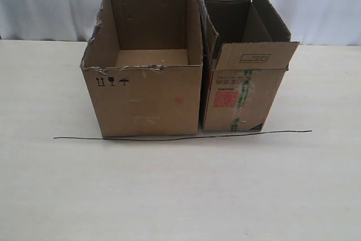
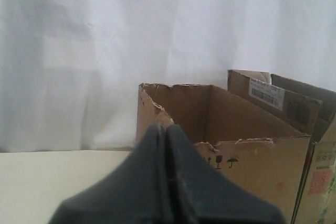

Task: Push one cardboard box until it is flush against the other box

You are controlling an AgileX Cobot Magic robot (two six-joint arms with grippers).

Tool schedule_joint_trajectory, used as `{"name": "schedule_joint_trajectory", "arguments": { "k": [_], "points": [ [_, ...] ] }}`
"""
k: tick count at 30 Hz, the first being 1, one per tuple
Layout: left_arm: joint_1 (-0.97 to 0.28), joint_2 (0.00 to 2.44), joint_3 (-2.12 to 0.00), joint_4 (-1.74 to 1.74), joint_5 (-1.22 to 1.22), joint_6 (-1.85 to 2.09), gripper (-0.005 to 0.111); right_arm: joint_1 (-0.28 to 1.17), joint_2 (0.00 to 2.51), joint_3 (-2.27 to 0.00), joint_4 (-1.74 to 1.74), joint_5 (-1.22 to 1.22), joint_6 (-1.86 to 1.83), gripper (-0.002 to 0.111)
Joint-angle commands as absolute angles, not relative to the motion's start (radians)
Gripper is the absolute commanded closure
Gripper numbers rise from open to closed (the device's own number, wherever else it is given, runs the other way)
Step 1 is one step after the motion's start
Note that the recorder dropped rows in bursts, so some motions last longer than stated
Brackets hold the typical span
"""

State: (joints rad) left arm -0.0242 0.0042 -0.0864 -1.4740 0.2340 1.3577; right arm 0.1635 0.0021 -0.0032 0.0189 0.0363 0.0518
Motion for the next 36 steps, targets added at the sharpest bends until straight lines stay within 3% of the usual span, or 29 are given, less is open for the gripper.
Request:
{"name": "schedule_joint_trajectory", "arguments": {
  "k": [1,7,12,15,22,36],
  "points": [
    [-0.023,0.0,-0.082,-1.478,0.185,1.364,0.107,0.163,0.0,0.0,0.019,0.032,0.05,0.103],
    [-0.023,0.0,-0.084,-1.375,0.173,1.209,0.107,0.163,0.0,0.0,0.019,0.032,0.05,0.103],
    [-0.023,0.0,-0.084,-0.254,0.235,0.02,0.107,0.163,0.0,0.0,0.019,0.032,0.05,0.103],
    [-0.023,0.0,-0.079,0.079,0.267,-0.299,0.107,0.163,0.0,0.0,0.019,0.032,0.05,0.103],
    [-0.023,0.0,0.0,0.031,0.13,-0.152,0.107,0.163,0.0,0.0,0.019,0.032,0.05,0.103],
    [-0.023,0.0,0.0,0.013,0.13,-0.127,0.107,0.163,0.0,0.0,0.019,0.032,0.05,0.103]
  ]
}}
